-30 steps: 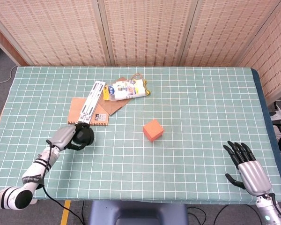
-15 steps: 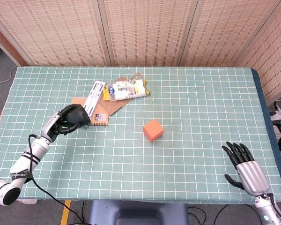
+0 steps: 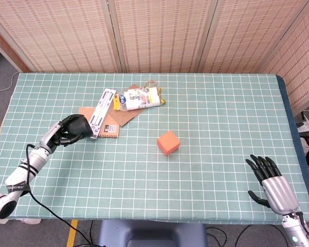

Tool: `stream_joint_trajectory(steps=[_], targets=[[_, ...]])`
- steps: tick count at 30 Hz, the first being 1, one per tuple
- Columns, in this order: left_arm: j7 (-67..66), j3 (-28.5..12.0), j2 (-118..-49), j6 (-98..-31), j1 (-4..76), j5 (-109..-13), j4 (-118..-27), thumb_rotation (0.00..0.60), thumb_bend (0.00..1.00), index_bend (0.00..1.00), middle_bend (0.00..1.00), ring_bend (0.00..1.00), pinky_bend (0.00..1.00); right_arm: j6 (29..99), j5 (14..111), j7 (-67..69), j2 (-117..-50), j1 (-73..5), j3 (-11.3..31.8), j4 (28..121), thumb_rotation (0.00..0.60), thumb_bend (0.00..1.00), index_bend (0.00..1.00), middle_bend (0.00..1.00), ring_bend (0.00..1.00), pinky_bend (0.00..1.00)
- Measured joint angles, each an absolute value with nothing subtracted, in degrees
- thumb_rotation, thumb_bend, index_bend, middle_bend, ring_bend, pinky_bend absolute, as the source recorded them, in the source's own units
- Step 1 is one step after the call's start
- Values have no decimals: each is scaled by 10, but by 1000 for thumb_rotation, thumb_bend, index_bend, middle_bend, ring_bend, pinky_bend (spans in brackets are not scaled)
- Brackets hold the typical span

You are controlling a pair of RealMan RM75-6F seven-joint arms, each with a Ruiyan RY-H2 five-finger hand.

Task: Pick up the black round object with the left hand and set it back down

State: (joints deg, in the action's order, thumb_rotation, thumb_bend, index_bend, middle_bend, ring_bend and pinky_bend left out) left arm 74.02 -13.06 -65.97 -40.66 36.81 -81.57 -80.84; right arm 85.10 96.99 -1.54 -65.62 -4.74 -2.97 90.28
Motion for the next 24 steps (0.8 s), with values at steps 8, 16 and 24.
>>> stream_joint_trajectory(steps=[8, 16, 24], targets=[[489, -89, -662, -369, 390, -815, -774, 600, 453, 644, 710, 652, 873, 853, 966, -27, -658, -46, -26, 901, 600, 176, 0, 0, 0, 0], [16, -31, -658, -338, 430, -694, -784, 600, 457, 644, 714, 650, 865, 846, 962, -26, -658, -50, -25, 900, 600, 176, 0, 0, 0, 0], [-388, 46, -673, -427, 508, -312, -858, 600, 457, 583, 694, 639, 856, 843, 961, -28, -659, -50, -26, 902, 600, 176, 0, 0, 0, 0]])
